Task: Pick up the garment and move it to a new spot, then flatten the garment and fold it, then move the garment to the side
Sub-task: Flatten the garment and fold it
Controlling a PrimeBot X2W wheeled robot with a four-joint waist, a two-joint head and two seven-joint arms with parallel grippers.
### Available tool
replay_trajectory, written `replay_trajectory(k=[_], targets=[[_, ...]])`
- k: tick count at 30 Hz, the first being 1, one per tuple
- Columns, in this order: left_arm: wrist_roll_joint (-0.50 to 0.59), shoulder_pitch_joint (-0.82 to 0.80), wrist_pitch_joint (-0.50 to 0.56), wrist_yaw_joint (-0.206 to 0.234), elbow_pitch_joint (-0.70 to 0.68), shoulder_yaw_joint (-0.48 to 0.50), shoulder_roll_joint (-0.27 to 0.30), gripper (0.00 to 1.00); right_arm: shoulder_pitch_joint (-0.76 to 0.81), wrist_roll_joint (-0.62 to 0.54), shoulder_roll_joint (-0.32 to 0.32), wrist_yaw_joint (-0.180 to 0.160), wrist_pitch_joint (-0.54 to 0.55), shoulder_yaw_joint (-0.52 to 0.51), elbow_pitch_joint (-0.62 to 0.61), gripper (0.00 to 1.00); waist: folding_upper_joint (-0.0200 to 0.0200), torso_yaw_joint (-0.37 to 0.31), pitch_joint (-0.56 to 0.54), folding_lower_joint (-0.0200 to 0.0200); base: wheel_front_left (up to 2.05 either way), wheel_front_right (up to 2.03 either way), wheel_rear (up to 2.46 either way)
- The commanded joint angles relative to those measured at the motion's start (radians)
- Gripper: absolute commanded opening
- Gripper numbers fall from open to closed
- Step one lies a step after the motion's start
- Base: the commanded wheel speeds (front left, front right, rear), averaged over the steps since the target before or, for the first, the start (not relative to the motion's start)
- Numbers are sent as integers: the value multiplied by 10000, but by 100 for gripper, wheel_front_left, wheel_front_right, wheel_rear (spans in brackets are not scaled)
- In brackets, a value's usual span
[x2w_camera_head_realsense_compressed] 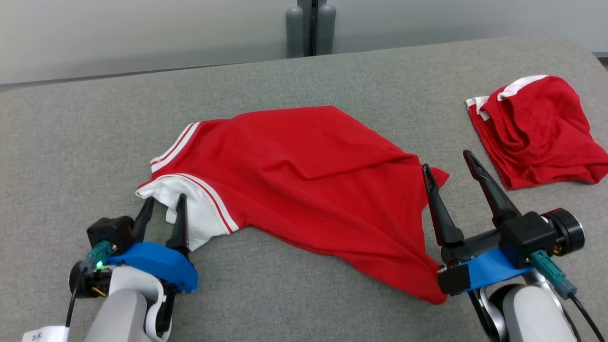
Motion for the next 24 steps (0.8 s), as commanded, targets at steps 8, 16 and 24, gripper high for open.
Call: replay_trajectory(k=[8, 16, 24], targets=[[-66, -436, -630, -144, 393, -124, -24, 0, -195, 75, 9, -1, -311, -217, 256, 100, 0, 210, 196, -2, 0, 0, 0], [266, 709, -816, 165, -1424, -399, 142, 0, 2, 224, 7, -1, -444, -333, 535, 100, 0, 1103, -107, -2, 0, 0, 0], [318, 2860, 1565, 1236, -4520, -465, 595, 0, 88, 270, 4, -1, -535, -432, 778, 100, 0, 1784, -263, -2, 0, 0, 0]])
